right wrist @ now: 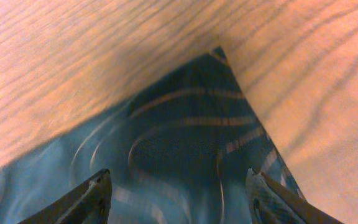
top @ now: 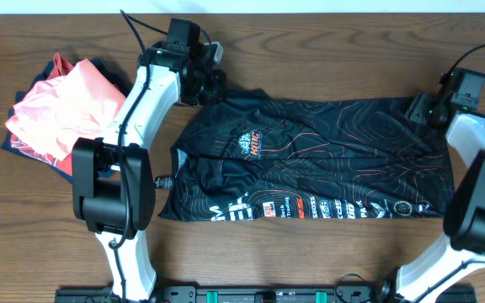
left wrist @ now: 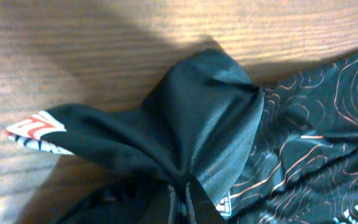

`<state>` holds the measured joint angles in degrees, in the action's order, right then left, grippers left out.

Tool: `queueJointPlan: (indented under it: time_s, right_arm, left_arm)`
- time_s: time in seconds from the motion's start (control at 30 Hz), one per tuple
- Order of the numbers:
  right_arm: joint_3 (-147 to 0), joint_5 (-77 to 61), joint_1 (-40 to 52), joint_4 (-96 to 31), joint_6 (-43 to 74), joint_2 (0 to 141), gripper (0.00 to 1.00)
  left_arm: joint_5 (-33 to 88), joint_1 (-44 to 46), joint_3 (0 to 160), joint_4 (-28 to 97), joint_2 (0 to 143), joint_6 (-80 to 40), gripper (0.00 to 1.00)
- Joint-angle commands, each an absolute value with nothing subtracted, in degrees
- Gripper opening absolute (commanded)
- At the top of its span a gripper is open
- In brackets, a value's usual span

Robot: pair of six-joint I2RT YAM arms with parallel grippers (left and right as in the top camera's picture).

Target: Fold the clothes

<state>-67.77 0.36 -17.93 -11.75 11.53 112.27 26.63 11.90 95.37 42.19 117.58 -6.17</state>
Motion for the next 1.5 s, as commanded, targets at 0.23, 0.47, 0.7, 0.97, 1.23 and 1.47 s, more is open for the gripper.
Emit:
queueJointPlan:
  time_s: [0.23,0.47,0.7,0.97,1.23,1.47]
  right_arm:
    - [-75.5,7.7,-18.4,-7.5,15.9,120.9,0.73]
    - [-75.5,6.8,-19.6,-5.6,15.6,122.2,0.62]
    - [-75.5,5.5,-19.4,-5.4,15.4,123.8,0.56]
    - [-75.5,4.9,-19.3,-6.1,15.4,123.9,0.01]
    - [-78.1,7.2,-20.2,-13.5,15.4,118.7,0.01]
    - [-79.2,7.9,-20.5,-30.7,14.7,108.2,0.01]
  left_arm:
    - [26.5,12.0,95.0,43.7,117.9,-6.3,0.06]
    - [26.3,12.0,95.0,43.7,117.9,-6.3,0.06]
    - [26.3,12.0,95.0,44.0,117.9,-6.3,0.06]
    - [26.3,12.0,95.0,44.6,117.9,-6.3,0.06]
    - [26.4,11.8,95.1,45.8,116.9,-6.5,0.06]
    - [26.4,11.8,95.1,54.4,114.2,-7.8,0.06]
